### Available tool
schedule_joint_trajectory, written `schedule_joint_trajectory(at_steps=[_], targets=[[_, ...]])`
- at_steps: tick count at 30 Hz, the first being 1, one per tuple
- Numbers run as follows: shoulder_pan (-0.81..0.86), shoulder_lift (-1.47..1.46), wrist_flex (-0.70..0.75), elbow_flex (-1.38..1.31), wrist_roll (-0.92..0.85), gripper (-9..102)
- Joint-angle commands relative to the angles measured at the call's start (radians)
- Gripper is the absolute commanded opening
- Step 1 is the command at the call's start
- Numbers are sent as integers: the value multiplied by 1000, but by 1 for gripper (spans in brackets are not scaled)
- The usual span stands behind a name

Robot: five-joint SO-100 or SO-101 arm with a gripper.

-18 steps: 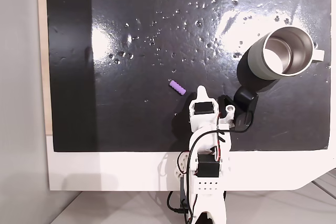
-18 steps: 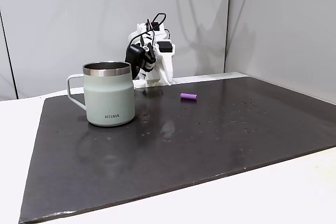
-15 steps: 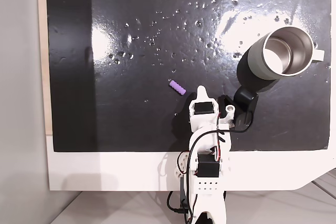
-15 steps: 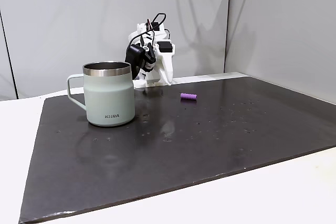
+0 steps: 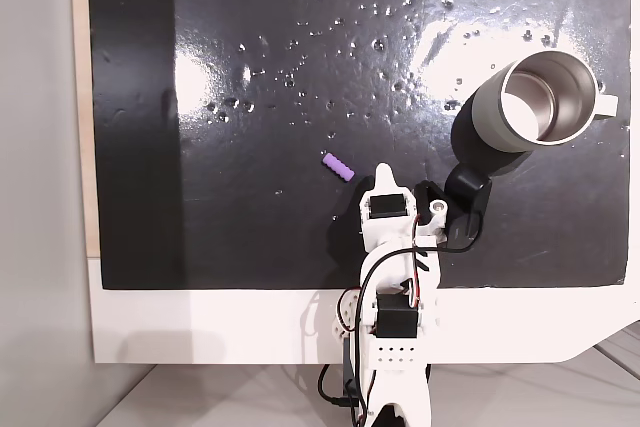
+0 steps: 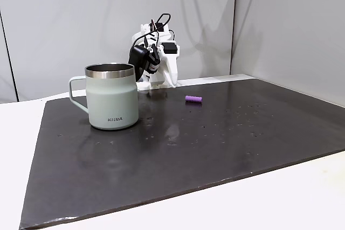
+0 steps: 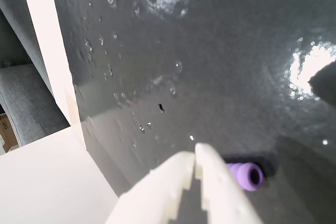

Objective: Grasp a pengrip and put it in the cup.

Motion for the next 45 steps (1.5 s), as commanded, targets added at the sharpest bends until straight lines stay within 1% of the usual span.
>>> schedule_joint_trajectory(at_steps=[1, 3, 7, 15, 19, 29, 35, 41, 45], targets=[[2, 6, -44, -5, 3, 0], [12, 6, -29, -11, 48, 0], [21, 6, -17, -35, 52, 0], [-6, 6, 64, -127, 55, 0], [-8, -43, 71, -155, 63, 0], [-35, -462, 66, -374, 178, 0], [-49, -762, 107, -566, 291, 0], [-106, -897, 89, -632, 371, 0], [-135, -1039, 127, -741, 465, 0]])
